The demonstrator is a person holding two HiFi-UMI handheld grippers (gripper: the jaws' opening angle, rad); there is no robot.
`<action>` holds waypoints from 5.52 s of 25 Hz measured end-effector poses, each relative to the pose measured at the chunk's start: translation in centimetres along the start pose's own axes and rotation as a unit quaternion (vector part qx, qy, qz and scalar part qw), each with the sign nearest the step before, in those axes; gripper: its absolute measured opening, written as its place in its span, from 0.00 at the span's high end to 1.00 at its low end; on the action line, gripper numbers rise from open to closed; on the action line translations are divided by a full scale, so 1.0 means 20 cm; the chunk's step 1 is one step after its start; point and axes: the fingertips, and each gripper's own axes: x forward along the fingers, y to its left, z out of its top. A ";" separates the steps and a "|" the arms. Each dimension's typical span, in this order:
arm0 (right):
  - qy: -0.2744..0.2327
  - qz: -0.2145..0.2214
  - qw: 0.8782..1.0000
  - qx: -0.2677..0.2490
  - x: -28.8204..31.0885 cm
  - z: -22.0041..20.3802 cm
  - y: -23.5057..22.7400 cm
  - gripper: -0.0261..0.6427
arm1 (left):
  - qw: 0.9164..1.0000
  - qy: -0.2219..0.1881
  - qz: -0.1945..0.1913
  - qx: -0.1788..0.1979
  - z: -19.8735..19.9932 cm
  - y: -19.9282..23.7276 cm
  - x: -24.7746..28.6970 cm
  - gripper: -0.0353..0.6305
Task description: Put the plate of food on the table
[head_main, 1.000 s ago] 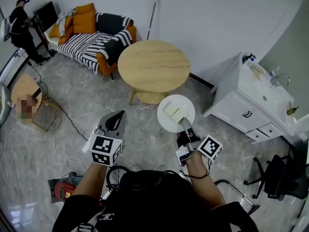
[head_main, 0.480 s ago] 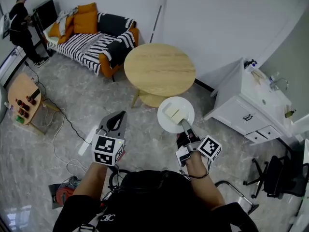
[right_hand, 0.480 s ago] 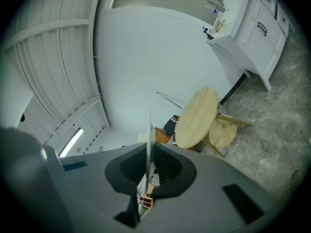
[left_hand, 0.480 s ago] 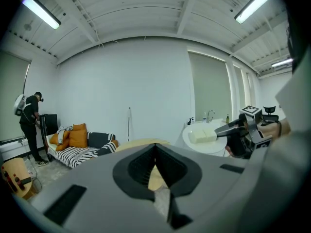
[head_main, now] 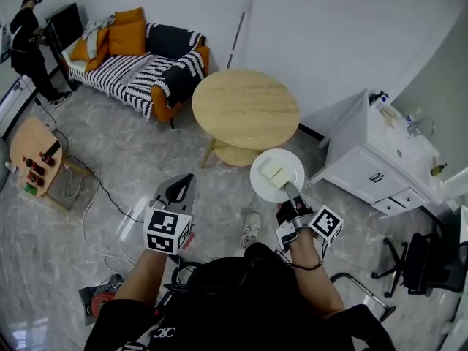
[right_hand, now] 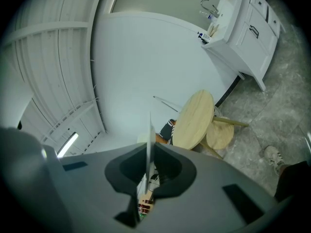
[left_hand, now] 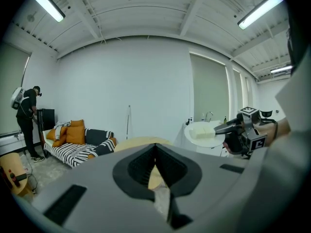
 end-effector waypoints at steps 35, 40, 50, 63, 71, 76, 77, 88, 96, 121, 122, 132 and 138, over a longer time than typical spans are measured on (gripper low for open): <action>0.089 0.030 0.995 0.025 1.09 0.62 -0.29 0.92 | 0.998 0.070 -0.004 0.005 0.14 0.27 1.16 0.94; 0.105 0.049 0.993 0.020 1.22 0.71 -0.30 0.92 | 0.997 0.081 -0.001 0.010 0.18 0.30 1.34 0.94; 0.130 0.046 0.990 0.033 1.47 0.89 -0.47 0.92 | 0.994 0.100 0.031 -0.009 0.22 0.39 1.62 0.94; 0.186 0.001 0.982 0.044 1.74 0.86 -0.77 0.92 | 0.992 0.116 0.035 -0.018 0.23 0.47 1.85 0.94; 0.189 0.036 0.979 0.060 1.87 0.77 -0.84 0.92 | 0.993 0.119 0.006 -0.024 0.24 0.58 1.96 0.94; 0.178 0.010 0.981 0.078 1.95 0.72 -0.95 0.92 | 0.992 0.121 -0.011 -0.017 0.25 0.62 2.00 0.94; 0.176 0.006 0.981 0.082 1.96 0.71 -0.97 0.92 | 0.992 0.121 -0.012 -0.012 0.25 0.63 2.00 0.94; 0.164 -0.024 0.974 0.156 2.11 0.56 -1.17 0.92 | 0.990 0.139 0.004 0.004 0.26 0.85 1.93 0.94; 0.165 -0.051 0.970 0.171 2.12 0.49 -1.27 0.92 | 0.990 0.143 0.002 0.013 0.24 0.85 1.91 0.94; 0.164 -0.133 0.964 0.162 2.16 0.44 -1.42 0.92 | 0.989 0.148 0.005 0.011 0.22 0.85 1.92 0.94; 0.166 -0.136 0.963 0.160 2.16 0.44 -1.42 0.92 | 0.989 0.149 0.006 0.011 0.22 0.85 1.91 0.94; 0.191 -0.194 0.955 0.119 2.17 0.41 -1.47 0.92 | 0.989 0.150 0.003 0.013 0.22 0.83 1.92 0.94; 0.213 -0.238 0.945 0.071 2.16 0.41 -1.52 0.88 | 0.988 0.152 0.007 0.007 0.21 0.84 1.93 0.94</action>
